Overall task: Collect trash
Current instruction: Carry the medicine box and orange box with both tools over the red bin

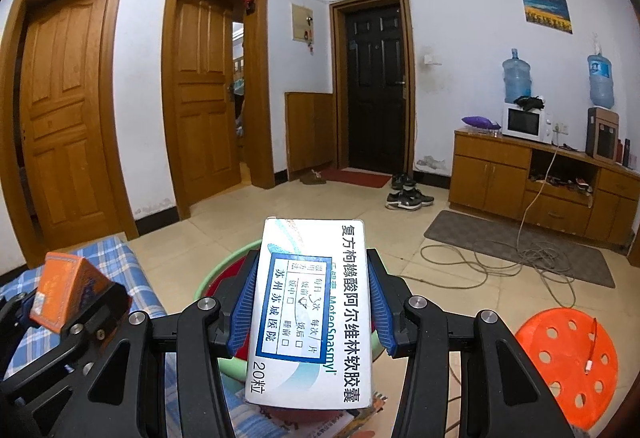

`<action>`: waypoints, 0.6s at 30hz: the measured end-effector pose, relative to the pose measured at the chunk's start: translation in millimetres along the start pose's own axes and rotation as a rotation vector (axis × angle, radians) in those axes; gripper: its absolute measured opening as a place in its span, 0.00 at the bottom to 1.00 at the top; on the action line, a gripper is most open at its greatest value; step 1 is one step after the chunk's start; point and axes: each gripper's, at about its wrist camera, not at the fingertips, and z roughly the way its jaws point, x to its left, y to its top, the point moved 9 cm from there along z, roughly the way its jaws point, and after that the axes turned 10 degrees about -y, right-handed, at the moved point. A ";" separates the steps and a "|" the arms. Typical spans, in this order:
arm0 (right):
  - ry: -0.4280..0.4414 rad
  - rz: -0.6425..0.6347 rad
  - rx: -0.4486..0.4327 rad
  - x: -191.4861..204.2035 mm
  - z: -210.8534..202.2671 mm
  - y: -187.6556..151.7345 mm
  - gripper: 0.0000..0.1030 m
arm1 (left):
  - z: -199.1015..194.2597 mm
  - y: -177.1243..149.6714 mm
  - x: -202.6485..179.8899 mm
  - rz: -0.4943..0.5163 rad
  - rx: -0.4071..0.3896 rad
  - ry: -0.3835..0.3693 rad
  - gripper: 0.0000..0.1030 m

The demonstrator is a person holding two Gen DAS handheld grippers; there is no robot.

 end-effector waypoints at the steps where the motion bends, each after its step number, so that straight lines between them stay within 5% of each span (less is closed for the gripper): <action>1: 0.002 0.004 0.009 -1.6 3.9 -0.1 0.49 | 3.2 1.2 -1.1 0.002 0.002 -0.001 0.45; 18: 0.084 -0.010 0.062 7.3 37.2 6.4 0.49 | 44.9 16.5 5.6 0.010 0.012 0.027 0.46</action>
